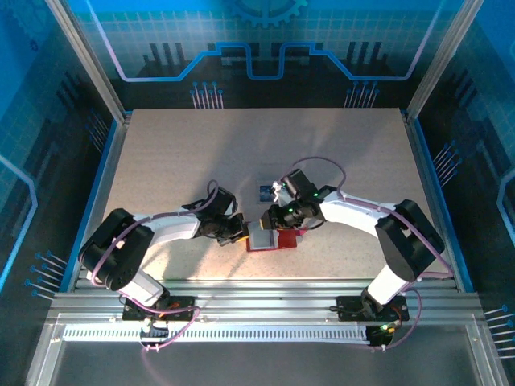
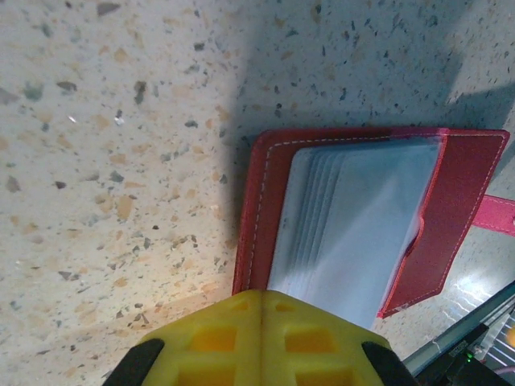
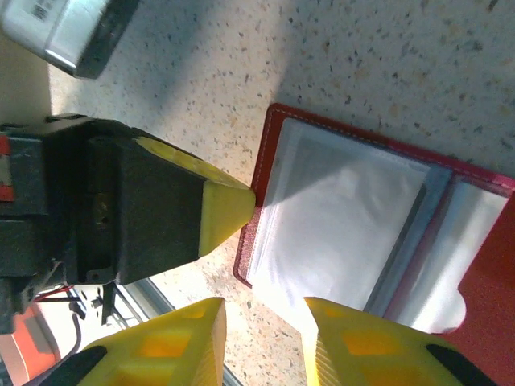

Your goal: Take the credit cards out of the card holder

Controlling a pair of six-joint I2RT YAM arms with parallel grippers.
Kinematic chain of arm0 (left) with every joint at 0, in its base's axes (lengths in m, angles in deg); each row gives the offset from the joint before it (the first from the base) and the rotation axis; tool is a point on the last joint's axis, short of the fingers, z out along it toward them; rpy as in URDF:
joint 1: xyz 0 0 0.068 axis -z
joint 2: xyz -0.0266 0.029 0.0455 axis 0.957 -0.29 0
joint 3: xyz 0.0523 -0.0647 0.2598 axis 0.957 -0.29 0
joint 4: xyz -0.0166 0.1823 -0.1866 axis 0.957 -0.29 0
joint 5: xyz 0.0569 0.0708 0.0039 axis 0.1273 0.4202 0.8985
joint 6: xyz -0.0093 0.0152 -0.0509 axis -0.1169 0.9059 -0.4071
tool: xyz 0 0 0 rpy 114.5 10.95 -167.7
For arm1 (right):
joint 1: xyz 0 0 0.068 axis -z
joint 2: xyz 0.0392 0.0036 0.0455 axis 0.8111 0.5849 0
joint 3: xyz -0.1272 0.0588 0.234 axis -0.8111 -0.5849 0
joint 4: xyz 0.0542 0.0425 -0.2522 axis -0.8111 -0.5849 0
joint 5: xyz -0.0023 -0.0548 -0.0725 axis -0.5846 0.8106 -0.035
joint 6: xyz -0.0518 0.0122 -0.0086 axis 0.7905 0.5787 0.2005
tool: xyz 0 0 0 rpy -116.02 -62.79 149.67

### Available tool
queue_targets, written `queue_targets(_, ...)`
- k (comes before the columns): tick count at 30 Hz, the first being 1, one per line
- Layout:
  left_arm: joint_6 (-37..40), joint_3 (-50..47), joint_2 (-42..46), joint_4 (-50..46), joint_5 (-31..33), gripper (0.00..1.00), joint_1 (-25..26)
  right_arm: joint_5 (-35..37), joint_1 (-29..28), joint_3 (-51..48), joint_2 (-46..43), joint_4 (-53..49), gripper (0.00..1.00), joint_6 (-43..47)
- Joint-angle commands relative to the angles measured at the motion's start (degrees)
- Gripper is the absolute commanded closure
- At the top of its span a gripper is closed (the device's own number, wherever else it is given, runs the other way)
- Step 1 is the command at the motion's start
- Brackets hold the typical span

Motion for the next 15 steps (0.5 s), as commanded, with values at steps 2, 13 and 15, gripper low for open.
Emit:
queue_targets(2, 0.97, 1.82, -1.24, -0.19, -1.15, 0.96, -0.27, 1.86, -1.9, 0.29, 2.23, -1.76, 0.69, -0.54)
queue_targets(13, 1.5, 2.36, -1.68, -2.19, -0.31, 0.96, -0.24, 2.93, -3.4, 1.25, 4.71, -1.71, 0.62, -1.27)
queue_targets(15, 1.58, 2.37, -1.59, -2.53, -0.14, 0.96, -0.28, 2.7, -3.59, 1.31, 5.17, -1.31, 0.62, -1.47)
